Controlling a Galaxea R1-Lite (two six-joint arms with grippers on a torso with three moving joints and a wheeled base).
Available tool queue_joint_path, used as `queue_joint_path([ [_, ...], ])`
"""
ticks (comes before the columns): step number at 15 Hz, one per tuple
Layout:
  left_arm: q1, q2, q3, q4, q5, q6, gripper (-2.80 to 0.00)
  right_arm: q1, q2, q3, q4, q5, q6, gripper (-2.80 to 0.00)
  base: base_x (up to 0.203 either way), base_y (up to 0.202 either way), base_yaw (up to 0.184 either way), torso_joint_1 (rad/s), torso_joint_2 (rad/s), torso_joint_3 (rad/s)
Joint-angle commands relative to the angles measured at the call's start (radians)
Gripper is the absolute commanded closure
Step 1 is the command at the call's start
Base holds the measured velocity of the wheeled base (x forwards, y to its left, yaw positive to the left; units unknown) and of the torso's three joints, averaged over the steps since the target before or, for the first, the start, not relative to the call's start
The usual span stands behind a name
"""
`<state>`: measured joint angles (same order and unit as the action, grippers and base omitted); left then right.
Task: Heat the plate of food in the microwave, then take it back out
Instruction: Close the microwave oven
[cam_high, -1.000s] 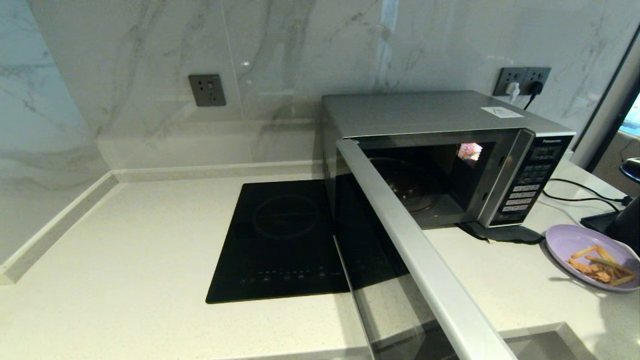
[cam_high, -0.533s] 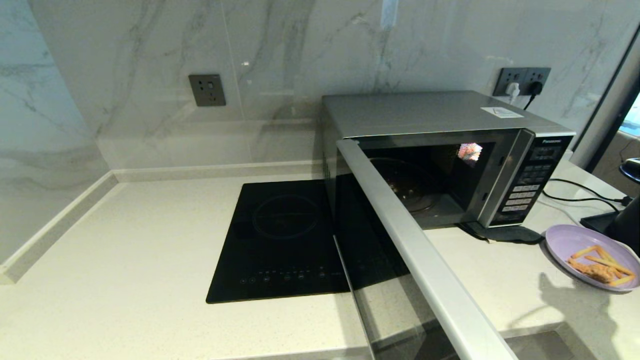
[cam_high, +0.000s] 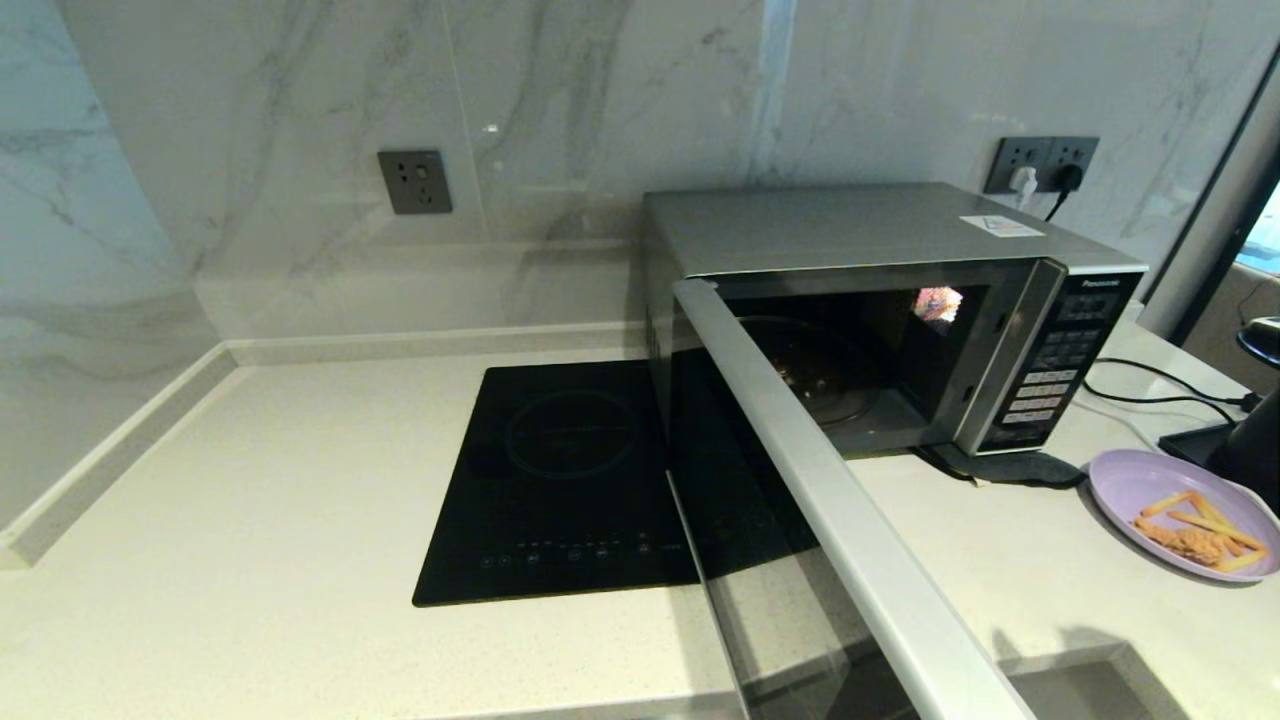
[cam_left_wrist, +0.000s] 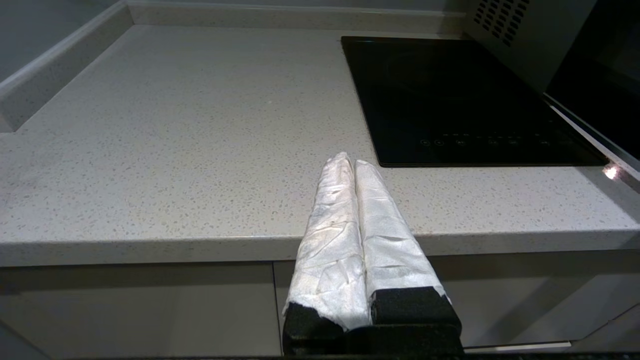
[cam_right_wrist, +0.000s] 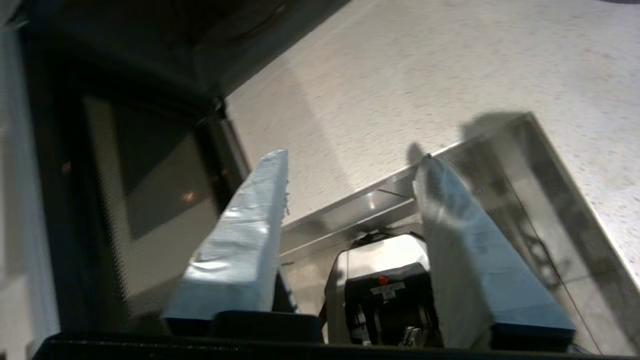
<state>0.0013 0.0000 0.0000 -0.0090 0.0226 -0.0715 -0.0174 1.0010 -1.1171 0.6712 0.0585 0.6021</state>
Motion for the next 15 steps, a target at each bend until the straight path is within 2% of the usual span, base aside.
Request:
queue_joint_path([
  [1,0.000,0.002,0.000,0.000,0.000,-0.001,0.00,0.071,-0.030,-0.038,0.015,0.003,0.006,0.00,0.000,0.000,0.000,0.000,0.00,0.000],
  [5,0.000,0.002,0.000,0.000,0.000,-0.001,0.00,0.194,0.024,-0.141,0.017,0.005,0.007,0.00,0.000,0.000,0.000,0.000,0.00,0.000],
  [11,0.000,0.002,0.000,0.000,0.000,-0.001,0.00,0.439,0.209,-0.436,0.017,0.006,0.017,0.00,0.000,0.000,0.000,0.000,0.00,0.000],
  [13,0.000,0.002,0.000,0.000,0.000,-0.001,0.00,0.552,0.264,-0.514,0.016,0.014,0.044,0.00,0.000,0.000,0.000,0.000,0.00,0.000],
  [15,0.000,0.002,0.000,0.000,0.000,-0.001,0.00,0.665,0.334,-0.599,0.015,0.058,0.126,0.00,0.000,0.000,0.000,0.000,0.00,0.000],
])
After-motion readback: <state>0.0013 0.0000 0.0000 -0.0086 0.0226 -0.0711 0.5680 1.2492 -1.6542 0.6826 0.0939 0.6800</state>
